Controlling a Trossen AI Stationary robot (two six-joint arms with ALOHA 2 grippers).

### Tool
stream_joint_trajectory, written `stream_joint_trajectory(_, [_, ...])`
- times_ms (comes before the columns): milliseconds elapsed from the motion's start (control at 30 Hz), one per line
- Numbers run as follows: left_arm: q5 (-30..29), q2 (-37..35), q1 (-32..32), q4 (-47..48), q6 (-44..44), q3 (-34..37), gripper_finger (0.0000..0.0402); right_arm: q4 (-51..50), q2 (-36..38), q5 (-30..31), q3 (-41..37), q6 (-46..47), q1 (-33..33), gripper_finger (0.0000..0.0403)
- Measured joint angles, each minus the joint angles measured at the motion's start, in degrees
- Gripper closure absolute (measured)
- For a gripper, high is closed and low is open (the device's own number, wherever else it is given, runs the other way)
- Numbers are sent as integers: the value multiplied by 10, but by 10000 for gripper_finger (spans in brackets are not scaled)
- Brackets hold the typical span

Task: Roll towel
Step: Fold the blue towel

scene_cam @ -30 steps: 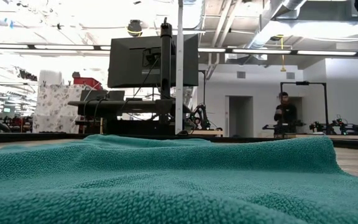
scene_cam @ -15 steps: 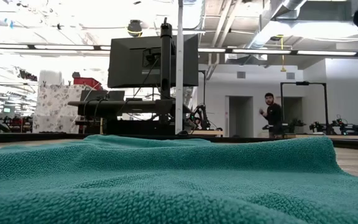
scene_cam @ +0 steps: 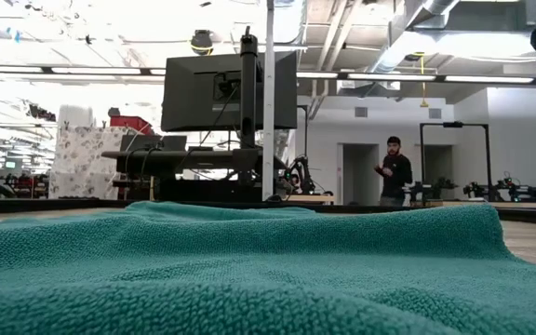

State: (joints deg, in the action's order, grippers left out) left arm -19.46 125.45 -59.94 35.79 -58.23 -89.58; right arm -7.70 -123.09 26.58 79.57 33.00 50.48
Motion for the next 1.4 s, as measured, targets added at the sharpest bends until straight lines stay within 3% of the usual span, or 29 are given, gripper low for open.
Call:
stream_joint_trajectory(333, [7,0,1,17,3,0,337,2,-2,-3,0,0,-3,155])
stream_joint_trajectory(567, [5,1,1,11,11,1,355,65,-31,-22,0,-33,19,155])
stream_joint_trajectory(833, [7,1,1,9,10,1,356,8,-40,7,3,-30,19,159])
stream_joint_trajectory(967, [6,2,2,9,7,1,356,-2,-40,3,9,-34,17,205])
stream_joint_trajectory(1200, [11,3,2,33,1,-15,356,-28,-46,-22,52,-33,16,382])
stream_joint_trajectory(1400, [14,4,2,161,-3,-76,359,-97,-44,-20,76,-11,3,399])
